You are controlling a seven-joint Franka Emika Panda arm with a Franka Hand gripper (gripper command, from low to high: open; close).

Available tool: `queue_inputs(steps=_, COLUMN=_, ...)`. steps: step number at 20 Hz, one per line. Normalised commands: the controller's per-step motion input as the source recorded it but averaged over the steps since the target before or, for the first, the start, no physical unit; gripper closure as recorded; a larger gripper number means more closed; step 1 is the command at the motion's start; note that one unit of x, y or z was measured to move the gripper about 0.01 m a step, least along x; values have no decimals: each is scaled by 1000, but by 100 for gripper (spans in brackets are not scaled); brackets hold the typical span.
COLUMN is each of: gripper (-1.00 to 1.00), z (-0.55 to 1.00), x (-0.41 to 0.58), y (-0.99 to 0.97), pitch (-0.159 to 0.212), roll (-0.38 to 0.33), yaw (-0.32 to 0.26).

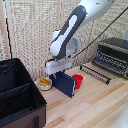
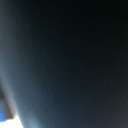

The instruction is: Please shift your gripper toward the book. Carefully hold the book with your gripper. Gently transport the book using your gripper to the caddy's front section. Safely let the book go into the caddy's front area.

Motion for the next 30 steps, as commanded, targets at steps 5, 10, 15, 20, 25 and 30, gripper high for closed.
queue_inputs(steps=5, gripper=100, z=78, x=3, y=44, pitch=14, roll=0, yaw=-8)
queue_inputs(steps=10, gripper=100, z=438, x=13, y=33, pitch=67, roll=2, yaw=-26)
queue_inputs(steps=15, gripper=100, z=918, x=166, y=0, pitch=61, roll=2, yaw=-17)
queue_inputs(steps=20, gripper=100, z=1000, x=242, y=0, pitch=51, roll=1, yaw=-6)
queue_inputs(steps=25, gripper=100, z=962, x=77, y=19, pitch=79, roll=3, yaw=-78)
queue_inputs(steps=30, gripper=100, z=656, x=-181, y=22, pitch=23, roll=42, yaw=-214)
